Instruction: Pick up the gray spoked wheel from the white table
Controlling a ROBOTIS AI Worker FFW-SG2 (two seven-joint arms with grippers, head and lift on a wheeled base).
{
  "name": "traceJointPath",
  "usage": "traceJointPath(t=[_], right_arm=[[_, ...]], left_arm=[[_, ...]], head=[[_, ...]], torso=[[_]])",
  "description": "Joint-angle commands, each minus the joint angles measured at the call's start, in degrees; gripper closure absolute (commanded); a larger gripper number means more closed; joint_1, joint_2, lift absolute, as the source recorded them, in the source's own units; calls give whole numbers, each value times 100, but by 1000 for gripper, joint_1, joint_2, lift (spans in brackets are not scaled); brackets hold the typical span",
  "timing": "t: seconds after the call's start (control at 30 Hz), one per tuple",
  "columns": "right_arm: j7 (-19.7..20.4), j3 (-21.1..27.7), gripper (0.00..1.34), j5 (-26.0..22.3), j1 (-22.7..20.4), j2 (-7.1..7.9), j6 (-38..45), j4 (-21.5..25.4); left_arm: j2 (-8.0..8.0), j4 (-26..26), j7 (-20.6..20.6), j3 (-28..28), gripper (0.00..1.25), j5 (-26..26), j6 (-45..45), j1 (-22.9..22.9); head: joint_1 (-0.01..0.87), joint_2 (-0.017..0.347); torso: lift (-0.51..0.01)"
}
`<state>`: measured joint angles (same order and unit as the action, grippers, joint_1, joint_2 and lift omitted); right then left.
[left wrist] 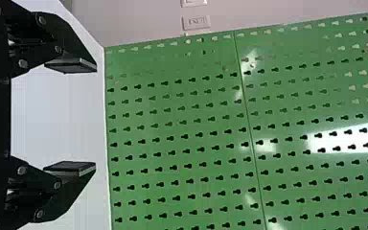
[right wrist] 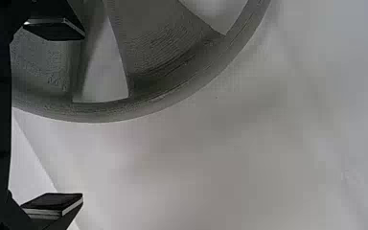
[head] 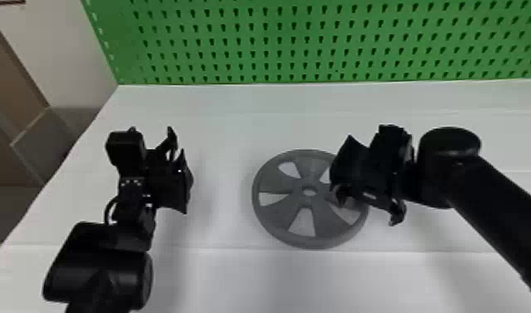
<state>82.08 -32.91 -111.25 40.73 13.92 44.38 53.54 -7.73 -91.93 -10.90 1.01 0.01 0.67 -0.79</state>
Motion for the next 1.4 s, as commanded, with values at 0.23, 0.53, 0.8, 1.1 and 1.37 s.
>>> traceJointPath(t=[0.23, 0.53, 0.8, 1.1, 1.37], right_arm=[[-26, 30, 113, -28, -57, -21, -61, -177], [-351, 136, 113, 253, -136, -109, -87, -186], [-421, 136, 113, 324, -136, -127, -87, -177], [-439, 109, 116, 324, -101, -118, -78, -177], [-439, 153, 137, 280, -101, -118, -87, -168]], left_arm=[[0, 0, 0, 4, 518, 17, -6, -1], [0, 0, 0, -4, 518, 17, -6, -9], [0, 9, 0, -13, 519, 25, -6, -9], [0, 0, 0, -4, 519, 17, -6, -1], [0, 0, 0, 4, 521, 17, -14, 8]], head=[[779, 112], [779, 110], [779, 110], [779, 110], [779, 110]], torso=[[-69], [-69], [-69], [-68], [-68]])
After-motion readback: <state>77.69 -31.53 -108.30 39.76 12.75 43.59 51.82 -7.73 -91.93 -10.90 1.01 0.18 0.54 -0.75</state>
